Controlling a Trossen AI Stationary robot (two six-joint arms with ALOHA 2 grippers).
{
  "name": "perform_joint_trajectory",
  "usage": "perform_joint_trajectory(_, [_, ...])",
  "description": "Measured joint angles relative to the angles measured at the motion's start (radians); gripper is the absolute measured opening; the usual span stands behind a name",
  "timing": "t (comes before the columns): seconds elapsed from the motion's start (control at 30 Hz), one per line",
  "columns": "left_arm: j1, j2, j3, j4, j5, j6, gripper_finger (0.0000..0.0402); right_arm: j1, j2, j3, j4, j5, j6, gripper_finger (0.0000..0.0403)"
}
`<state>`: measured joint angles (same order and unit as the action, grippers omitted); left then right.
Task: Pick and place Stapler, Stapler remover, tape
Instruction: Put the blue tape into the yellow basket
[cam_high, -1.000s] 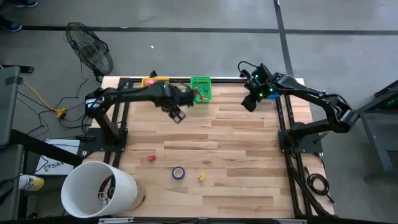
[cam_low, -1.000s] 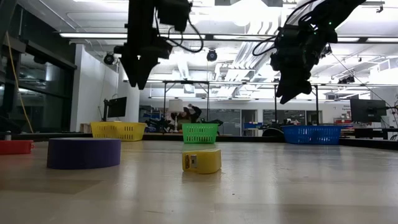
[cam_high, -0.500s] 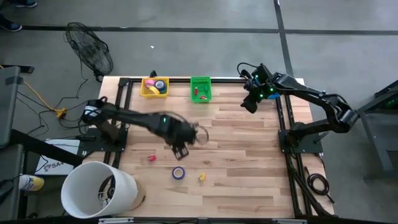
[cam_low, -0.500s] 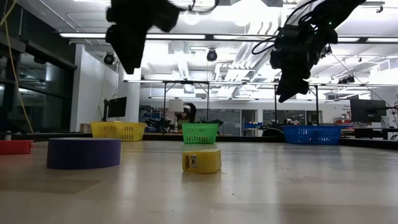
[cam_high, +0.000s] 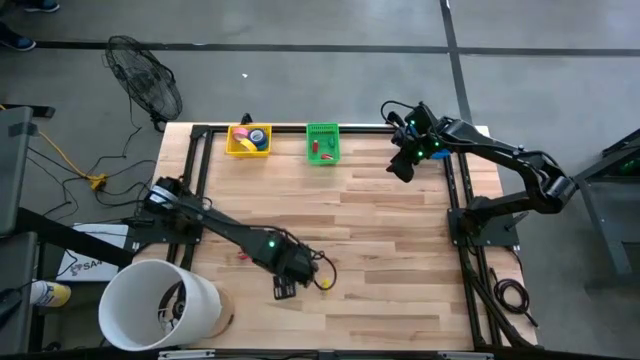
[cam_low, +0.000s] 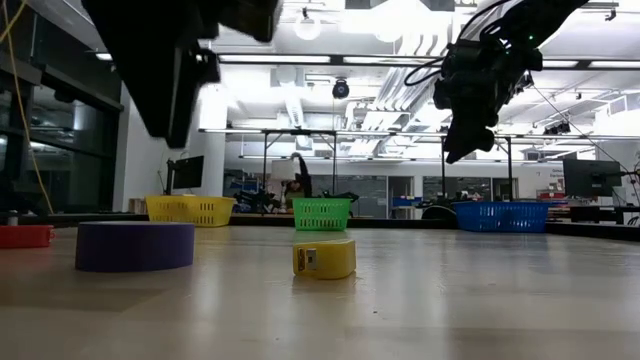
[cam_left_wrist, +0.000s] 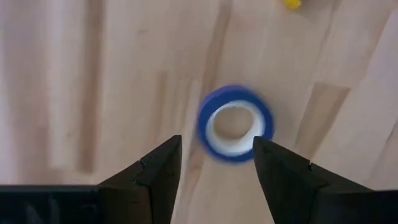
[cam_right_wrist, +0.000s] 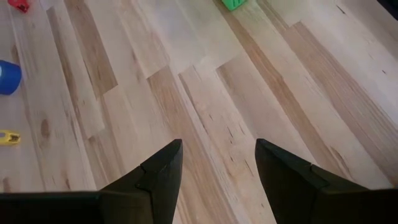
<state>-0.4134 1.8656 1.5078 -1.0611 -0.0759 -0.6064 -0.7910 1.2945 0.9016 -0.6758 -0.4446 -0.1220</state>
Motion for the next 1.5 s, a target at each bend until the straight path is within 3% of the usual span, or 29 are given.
perform_joint_trajectory(0.57, [0.000, 0.160, 0.000, 0.063, 0.014, 0.000, 0.0193, 0.000, 0.000, 0.000, -0.001, -0.004, -0.015, 0.0193])
perform_joint_trajectory(0.97, [0.000, 0.182, -0.013, 0.065, -0.007, -0.004, 0.0190, 0.000, 0.000, 0.000, -0.008, -0.004, -0.018, 0.0193])
perform_joint_trajectory(1.13, [0.001, 0.182, -0.013, 0.066, -0.007, -0.003, 0.0149, 0.000, 0.000, 0.000, -0.008, -0.004, -0.022, 0.0193])
perform_joint_trajectory(1.43, [0.010, 0.182, -0.013, 0.049, -0.003, -0.045, 0.0032, 0.000, 0.000, 0.000, -0.008, -0.004, -0.026, 0.0193])
perform_joint_trajectory(1.5, [0.023, 0.182, -0.013, 0.021, -0.002, -0.105, 0.0031, 0.000, 0.000, 0.000, -0.009, -0.004, -0.026, 0.0193])
